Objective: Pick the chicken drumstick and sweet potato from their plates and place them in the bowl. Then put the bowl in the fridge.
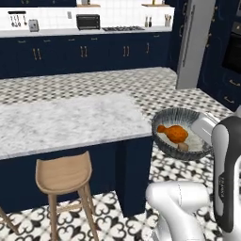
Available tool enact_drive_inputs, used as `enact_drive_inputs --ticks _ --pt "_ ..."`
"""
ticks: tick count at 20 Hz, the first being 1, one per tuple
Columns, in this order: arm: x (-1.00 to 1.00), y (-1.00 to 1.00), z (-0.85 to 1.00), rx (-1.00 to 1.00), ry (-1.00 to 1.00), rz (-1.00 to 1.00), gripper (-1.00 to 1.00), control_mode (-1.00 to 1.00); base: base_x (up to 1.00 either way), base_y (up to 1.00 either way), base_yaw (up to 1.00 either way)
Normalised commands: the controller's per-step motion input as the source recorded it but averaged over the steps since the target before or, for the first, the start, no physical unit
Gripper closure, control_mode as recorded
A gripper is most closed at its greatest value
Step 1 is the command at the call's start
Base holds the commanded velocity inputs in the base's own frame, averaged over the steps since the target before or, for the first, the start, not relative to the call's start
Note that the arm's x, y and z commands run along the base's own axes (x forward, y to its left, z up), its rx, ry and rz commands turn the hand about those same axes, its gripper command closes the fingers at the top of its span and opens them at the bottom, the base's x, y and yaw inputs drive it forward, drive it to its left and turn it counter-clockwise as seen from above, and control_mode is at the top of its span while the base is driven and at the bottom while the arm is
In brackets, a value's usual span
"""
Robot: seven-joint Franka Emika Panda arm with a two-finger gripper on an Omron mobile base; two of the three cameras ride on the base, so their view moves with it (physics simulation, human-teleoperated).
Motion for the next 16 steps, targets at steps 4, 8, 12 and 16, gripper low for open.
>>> enact_drive_inputs --ticks 4,8,12,16 --pt "0.0 0.0 0.0 0.0 0.0 0.0 1.0 1.0 0.14 -1.0 0.25" --pt "0.0 0.0 0.0 0.0 0.0 0.0 1.0 1.0 0.54 -1.0 0.23" --pt "0.0 0.0 0.0 0.0 0.0 0.0 1.0 1.0 0.97 -1.0 0.21" --pt "0.0 0.0 0.0 0.0 0.0 0.0 1.0 1.0 1.0 -1.0 0.1"
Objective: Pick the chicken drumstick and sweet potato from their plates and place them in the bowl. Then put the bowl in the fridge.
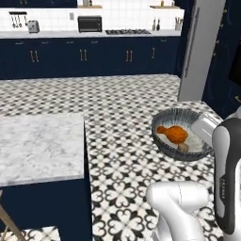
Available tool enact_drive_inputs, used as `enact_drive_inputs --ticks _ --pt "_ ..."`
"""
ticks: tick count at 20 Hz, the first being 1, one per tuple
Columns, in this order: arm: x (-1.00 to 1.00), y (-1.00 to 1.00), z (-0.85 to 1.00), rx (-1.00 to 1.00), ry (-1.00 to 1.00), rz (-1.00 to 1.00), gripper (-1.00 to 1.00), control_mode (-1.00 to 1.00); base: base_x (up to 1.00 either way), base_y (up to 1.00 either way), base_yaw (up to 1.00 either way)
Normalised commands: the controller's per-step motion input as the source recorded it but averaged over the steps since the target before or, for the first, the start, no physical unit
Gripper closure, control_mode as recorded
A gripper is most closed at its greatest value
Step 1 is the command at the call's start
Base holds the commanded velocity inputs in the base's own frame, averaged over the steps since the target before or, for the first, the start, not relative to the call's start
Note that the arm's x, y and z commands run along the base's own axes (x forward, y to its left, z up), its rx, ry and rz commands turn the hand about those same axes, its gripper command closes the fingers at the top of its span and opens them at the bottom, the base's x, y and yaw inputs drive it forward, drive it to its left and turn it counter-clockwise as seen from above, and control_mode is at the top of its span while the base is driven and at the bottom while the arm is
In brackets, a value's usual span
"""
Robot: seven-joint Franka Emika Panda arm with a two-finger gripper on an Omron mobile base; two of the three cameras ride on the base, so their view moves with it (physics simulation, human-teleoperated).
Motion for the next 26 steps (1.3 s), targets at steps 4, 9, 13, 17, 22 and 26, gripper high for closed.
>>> enact_drive_inputs --ticks 4,9,13,17,22,26 --pt "0.0 0.0 0.0 0.0 0.0 0.0 1.0 1.0 1.0 -0.98 0.01" --pt "0.0 0.0 0.0 0.0 0.0 0.0 1.0 1.0 1.0 -0.75 -0.04" --pt "0.0 0.0 0.0 0.0 0.0 0.0 1.0 1.0 1.0 -0.21 -0.02" --pt "0.0 0.0 0.0 0.0 0.0 0.0 1.0 1.0 1.0 0.03 -0.01" --pt "0.0 0.0 0.0 0.0 0.0 0.0 1.0 1.0 1.0 0.0 0.0" --pt "0.0 0.0 0.0 0.0 0.0 0.0 1.0 1.0 1.0 0.03 0.0"
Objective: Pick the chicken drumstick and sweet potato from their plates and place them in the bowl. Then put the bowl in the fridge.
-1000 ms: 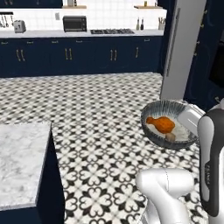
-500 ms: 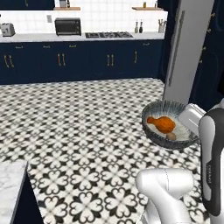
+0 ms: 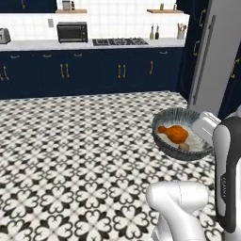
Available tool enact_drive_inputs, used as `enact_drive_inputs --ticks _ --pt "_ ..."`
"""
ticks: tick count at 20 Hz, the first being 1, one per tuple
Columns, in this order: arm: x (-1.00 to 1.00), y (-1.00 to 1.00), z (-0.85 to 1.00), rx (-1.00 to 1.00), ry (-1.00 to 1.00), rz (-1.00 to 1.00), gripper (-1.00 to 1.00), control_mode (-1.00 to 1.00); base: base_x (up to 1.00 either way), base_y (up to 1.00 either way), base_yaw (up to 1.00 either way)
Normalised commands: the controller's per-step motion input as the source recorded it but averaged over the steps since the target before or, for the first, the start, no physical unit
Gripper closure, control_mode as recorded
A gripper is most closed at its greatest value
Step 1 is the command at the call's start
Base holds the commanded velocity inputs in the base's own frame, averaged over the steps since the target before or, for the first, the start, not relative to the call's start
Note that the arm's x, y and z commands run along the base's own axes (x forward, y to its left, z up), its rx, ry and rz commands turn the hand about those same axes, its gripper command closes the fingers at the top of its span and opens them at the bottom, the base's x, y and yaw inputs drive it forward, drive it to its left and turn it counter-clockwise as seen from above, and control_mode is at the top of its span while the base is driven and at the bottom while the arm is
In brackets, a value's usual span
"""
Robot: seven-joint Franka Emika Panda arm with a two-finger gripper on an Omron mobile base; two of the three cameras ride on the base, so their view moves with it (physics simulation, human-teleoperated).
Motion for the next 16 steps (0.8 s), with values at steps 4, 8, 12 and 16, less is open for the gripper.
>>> enact_drive_inputs --ticks 4,8,12,16 --pt "0.0 0.0 0.0 0.0 0.0 0.0 1.0 1.0 1.0 0.19 -0.04" --pt "0.0 0.0 0.0 0.0 0.0 0.0 1.0 1.0 1.0 0.2 -0.04" --pt "0.0 0.0 0.0 0.0 0.0 0.0 1.0 1.0 1.0 0.09 -0.02" --pt "0.0 0.0 0.0 0.0 0.0 0.0 1.0 1.0 1.0 0.55 -0.13"
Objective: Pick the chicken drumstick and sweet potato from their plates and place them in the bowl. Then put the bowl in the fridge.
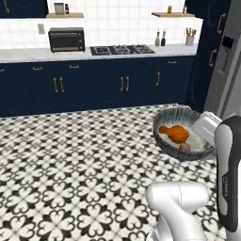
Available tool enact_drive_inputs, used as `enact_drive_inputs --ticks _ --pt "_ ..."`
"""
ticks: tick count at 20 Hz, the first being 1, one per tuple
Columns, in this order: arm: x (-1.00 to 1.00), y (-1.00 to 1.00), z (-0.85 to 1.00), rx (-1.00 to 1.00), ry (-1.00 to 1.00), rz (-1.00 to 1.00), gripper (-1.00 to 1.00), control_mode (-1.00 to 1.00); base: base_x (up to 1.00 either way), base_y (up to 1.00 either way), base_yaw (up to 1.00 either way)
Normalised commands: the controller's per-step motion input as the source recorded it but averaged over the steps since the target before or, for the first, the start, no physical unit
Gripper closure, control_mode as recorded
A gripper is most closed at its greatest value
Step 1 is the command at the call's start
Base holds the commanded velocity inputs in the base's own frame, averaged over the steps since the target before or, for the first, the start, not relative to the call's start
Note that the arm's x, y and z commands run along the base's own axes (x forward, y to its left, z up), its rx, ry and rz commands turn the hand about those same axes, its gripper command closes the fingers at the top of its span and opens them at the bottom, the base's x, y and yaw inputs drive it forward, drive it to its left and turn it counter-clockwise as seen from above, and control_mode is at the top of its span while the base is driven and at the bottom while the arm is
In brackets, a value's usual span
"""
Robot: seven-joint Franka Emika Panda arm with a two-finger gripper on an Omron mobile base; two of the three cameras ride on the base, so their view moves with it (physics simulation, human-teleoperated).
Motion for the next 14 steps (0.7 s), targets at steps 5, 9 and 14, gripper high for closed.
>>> enact_drive_inputs --ticks 5,9,14 --pt "0.0 0.0 0.0 0.0 0.0 0.0 1.0 1.0 1.0 0.96 -0.3" --pt "0.0 0.0 0.0 0.0 0.0 0.0 1.0 1.0 1.0 1.0 -0.42" --pt "0.0 0.0 0.0 0.0 0.0 0.0 1.0 1.0 1.0 1.0 -0.47"
